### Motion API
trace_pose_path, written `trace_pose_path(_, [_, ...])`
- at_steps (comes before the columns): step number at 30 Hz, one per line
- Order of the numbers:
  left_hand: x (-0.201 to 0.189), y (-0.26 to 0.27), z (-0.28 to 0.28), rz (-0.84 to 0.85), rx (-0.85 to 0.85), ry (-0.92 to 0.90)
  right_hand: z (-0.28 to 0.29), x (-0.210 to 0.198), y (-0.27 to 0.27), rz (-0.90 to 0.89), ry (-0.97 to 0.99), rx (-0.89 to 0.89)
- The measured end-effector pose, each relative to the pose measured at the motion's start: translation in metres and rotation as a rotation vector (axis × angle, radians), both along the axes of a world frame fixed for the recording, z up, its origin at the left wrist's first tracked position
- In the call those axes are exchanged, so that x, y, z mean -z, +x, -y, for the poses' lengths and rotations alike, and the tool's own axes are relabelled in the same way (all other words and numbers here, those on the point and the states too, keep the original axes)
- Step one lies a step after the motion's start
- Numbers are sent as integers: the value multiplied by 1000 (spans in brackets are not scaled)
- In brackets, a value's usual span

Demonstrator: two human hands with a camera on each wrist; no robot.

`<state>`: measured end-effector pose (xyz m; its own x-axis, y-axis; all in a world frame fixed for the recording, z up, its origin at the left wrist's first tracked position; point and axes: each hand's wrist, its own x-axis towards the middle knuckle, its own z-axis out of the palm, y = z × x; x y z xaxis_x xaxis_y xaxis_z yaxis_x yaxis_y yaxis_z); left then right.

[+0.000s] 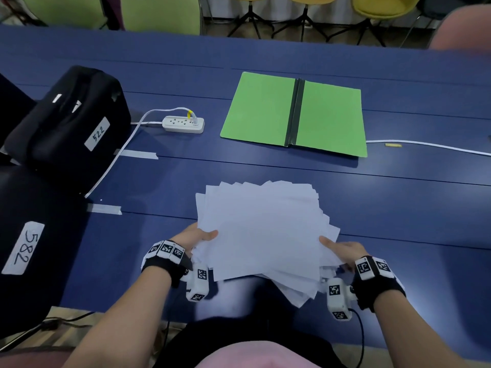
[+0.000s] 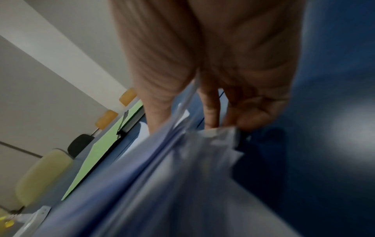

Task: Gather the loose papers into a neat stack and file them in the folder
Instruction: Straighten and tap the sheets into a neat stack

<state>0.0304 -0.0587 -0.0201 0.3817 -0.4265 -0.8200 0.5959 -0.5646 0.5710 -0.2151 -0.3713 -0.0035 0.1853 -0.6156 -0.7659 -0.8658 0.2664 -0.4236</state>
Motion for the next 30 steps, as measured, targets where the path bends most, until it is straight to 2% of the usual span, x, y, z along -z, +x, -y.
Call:
trace_pose_path(2, [1,-6,-6,-7,-14,20,0,1,0,-3,72,-10])
trace_pose_path(5, [10,-14,-15,-34,-4,56,-7,4,3,154,221,61])
trace_pose_path(7, [29,-14,-22,-32,14,77,-15,2,7,242,216,121])
trace_pose_path(9, [19,-20,-20,-18,79,123,-22,-2,9,304,147,188])
trace_pose_path(11, [5,-25,-16,45,157,206,-25,-2,6,311,164,213])
trace_pose_path(14, [9,-16,-18,44,50,179,-26,3,3,340,311,115])
trace_pose_path(16, [25,-3,-20,77,-40,149,-29,2,3,308,357,-23])
trace_pose_path(18, [36,6,-15,150,-39,98,-37,-4,8,230,276,-161])
trace_pose_path(19, [34,6,-11,177,-31,75,-37,-5,11,212,198,-165])
trace_pose_path(21, [-8,2,5,231,-29,14,-34,-12,19,296,58,-107])
trace_pose_path(25, [-75,15,30,440,-120,-251,-15,-62,43,667,-230,-1])
trace_pose_path(28, [-125,23,44,522,-205,-490,-6,-113,62,895,-317,38])
trace_pose_path(30, [-140,25,50,570,-240,-557,-6,-126,71,963,-362,45])
